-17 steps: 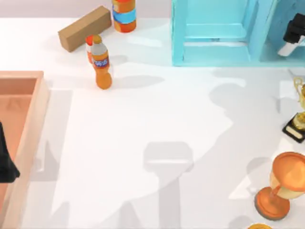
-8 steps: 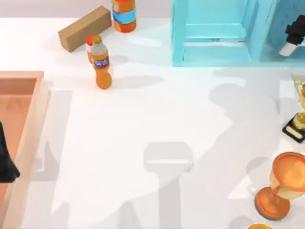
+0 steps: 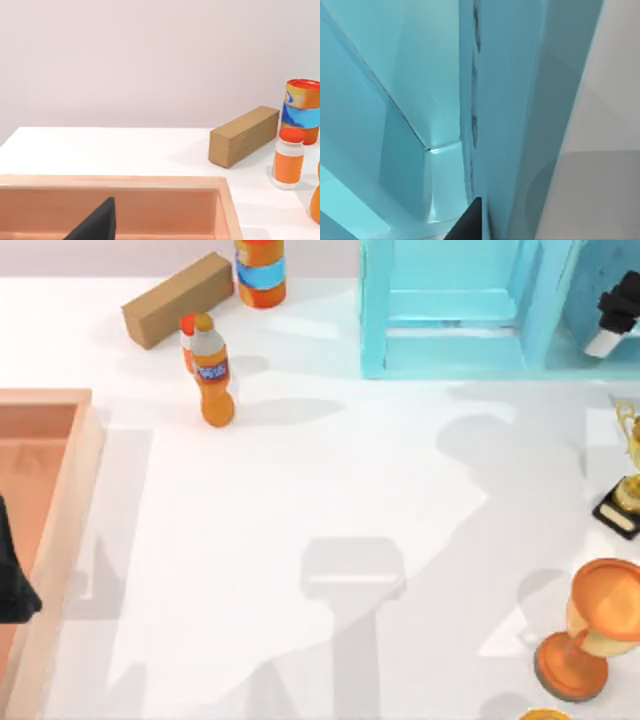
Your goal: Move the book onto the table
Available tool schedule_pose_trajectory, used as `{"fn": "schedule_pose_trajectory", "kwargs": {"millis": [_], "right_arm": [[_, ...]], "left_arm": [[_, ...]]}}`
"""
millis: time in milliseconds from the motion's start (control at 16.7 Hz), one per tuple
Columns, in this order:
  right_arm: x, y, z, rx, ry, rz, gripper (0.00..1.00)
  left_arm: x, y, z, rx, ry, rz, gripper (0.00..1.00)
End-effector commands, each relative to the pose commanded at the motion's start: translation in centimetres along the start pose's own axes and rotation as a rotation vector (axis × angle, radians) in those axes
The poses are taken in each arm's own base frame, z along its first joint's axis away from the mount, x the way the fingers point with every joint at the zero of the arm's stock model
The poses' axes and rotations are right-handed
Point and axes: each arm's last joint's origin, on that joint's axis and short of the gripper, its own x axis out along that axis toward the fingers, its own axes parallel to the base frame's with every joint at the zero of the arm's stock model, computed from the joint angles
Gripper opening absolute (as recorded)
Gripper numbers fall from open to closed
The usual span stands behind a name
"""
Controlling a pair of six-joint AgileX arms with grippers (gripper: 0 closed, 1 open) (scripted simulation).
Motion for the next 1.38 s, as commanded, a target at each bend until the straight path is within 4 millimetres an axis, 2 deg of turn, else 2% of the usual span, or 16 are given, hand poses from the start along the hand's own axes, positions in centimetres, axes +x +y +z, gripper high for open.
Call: {"fn": "schedule_pose_trajectory", "kwargs": {"millis": [60,120,180,300,420,600,780,900,1080,1200,1380], "right_arm": [[0.0,0.0,0.0,0.000,0.000,0.000,0.00],[-1.5,0.6,-1.1,-0.019,-0.041,-0.104,0.00],[-1.6,0.7,-1.1,-0.019,-0.040,-0.105,0.00],[-2.3,1.0,-0.4,-0.019,-0.037,-0.106,0.00],[-3.9,1.6,1.1,-0.019,-0.037,-0.108,0.00],[-8.4,3.4,4.3,-0.023,-0.047,-0.108,0.00],[-14.4,5.6,7.1,-0.028,-0.062,-0.104,0.00],[-18.6,6.9,8.1,-0.030,-0.071,-0.100,0.00],[-23.9,8.2,8.3,-0.029,-0.070,-0.097,0.00],[-26.1,8.6,7.8,-0.024,-0.056,-0.100,0.00],[-27.3,8.7,7.4,-0.019,-0.041,-0.104,0.00]], "left_arm": [[0.0,0.0,0.0,0.000,0.000,0.000,1.00],[0.0,0.0,0.0,0.000,0.000,0.000,1.00],[0.0,0.0,0.0,0.000,0.000,0.000,1.00],[0.0,0.0,0.0,0.000,0.000,0.000,1.00],[0.0,0.0,0.0,0.000,0.000,0.000,1.00],[0.0,0.0,0.0,0.000,0.000,0.000,1.00],[0.0,0.0,0.0,0.000,0.000,0.000,1.00],[0.0,0.0,0.0,0.000,0.000,0.000,1.00],[0.0,0.0,0.0,0.000,0.000,0.000,1.00],[0.0,0.0,0.0,0.000,0.000,0.000,1.00],[0.0,0.0,0.0,0.000,0.000,0.000,1.00]]}}
